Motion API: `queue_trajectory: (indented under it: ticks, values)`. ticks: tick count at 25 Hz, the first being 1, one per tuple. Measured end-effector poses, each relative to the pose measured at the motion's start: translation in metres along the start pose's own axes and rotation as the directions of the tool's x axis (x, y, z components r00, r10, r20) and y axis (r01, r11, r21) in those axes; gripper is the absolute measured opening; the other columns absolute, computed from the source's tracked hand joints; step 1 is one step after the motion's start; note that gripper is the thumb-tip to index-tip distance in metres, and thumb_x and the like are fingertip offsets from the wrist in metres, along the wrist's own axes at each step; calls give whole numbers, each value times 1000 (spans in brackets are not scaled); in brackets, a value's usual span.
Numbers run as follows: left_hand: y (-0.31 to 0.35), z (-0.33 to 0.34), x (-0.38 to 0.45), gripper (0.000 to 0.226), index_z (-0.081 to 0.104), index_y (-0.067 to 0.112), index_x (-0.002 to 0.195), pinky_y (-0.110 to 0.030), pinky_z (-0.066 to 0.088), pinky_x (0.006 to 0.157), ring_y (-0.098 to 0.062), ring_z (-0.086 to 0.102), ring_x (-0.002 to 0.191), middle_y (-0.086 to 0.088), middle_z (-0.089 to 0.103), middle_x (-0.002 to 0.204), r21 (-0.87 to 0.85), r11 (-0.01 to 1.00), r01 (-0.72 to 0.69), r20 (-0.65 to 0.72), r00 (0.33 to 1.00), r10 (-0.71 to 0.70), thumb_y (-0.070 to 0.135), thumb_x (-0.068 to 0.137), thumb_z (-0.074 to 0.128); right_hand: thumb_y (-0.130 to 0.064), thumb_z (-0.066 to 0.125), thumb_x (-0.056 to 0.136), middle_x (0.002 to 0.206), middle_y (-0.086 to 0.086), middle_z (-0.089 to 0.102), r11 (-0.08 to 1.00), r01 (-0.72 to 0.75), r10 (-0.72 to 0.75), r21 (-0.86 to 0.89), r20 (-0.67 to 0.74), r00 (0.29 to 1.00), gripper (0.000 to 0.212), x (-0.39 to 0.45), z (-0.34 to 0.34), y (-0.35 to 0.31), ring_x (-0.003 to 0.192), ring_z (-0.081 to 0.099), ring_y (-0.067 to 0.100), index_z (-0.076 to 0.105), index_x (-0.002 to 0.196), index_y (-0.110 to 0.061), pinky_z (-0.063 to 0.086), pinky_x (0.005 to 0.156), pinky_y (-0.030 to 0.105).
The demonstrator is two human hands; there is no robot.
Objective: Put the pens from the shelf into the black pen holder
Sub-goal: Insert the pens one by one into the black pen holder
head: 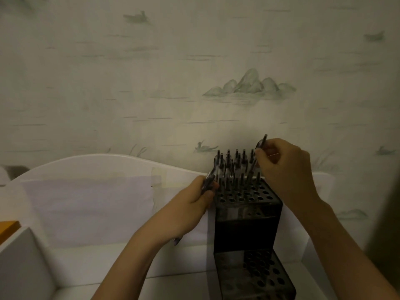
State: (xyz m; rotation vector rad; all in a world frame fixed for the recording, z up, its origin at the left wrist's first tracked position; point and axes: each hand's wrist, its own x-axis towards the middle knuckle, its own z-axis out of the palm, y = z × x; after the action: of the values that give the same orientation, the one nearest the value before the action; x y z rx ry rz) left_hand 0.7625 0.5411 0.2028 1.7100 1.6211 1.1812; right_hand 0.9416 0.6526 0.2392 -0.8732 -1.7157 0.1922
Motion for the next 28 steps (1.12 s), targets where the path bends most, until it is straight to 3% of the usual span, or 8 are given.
queue_trajectory:
  ticks: [7,10,14,16,18,21,25,28]
  values:
    - [-3,-4,-1,23,53,19,119,-23,38,66,-4,43,62,7,50,75,-42,999,-4,51,999,6,15,102,38,-19,71,86,73,-4,65,995,-22,41,-100,191,981,15,5,11,7,64,59,0,70,98,-10,40,58,2]
    - [-3,-6,-3,27,54,20,120,-22,39,70,-2,44,65,4,53,82,-32,999,-14,70,997,17,11,101,38,-20,74,83,76,0,67,987,-96,129,-127,283,950,22,0,13,13,68,63,9,60,99,-15,40,56,9]
    - [-2,-4,-4,23,55,14,113,-22,41,70,-1,47,66,2,56,84,-33,999,-42,73,996,45,6,99,38,-25,78,79,75,-4,67,992,-112,121,-55,206,971,31,-9,5,10,65,61,3,51,94,-20,45,54,11]
    - [0,0,-3,19,56,13,106,-24,45,70,-4,50,66,2,58,82,-41,997,-62,64,996,65,6,100,40,-29,77,78,73,-8,65,1000,-18,14,21,145,989,24,-24,4,2,61,60,2,59,91,-21,48,55,9]
    - [3,5,-2,20,57,18,108,-23,48,67,-6,54,67,4,61,79,-56,995,-82,74,994,87,7,100,42,-34,74,79,75,-11,67,988,-21,-16,153,235,972,17,-43,9,-8,66,63,4,68,90,-24,50,59,11]
    - [4,11,0,18,57,18,108,-24,50,67,-7,58,68,5,62,78,-60,993,-106,86,990,111,9,100,43,-27,74,80,80,-11,73,918,-190,73,349,322,944,10,-57,18,-10,76,69,4,73,90,-26,55,70,19]
    - [5,16,2,18,57,16,110,-25,53,69,-9,62,69,1,66,81,-64,989,-132,82,987,137,8,101,43,-14,72,82,80,-5,75,803,-361,203,475,351,914,8,-48,6,-5,76,71,9,75,89,-17,53,68,17]
    - [7,16,2,21,58,17,111,-25,54,71,-14,66,72,-3,69,83,-141,980,-141,13,989,144,9,101,42,-6,65,87,80,7,75,671,-365,292,646,223,930,8,-24,-18,-3,77,73,24,72,90,-7,58,70,27]
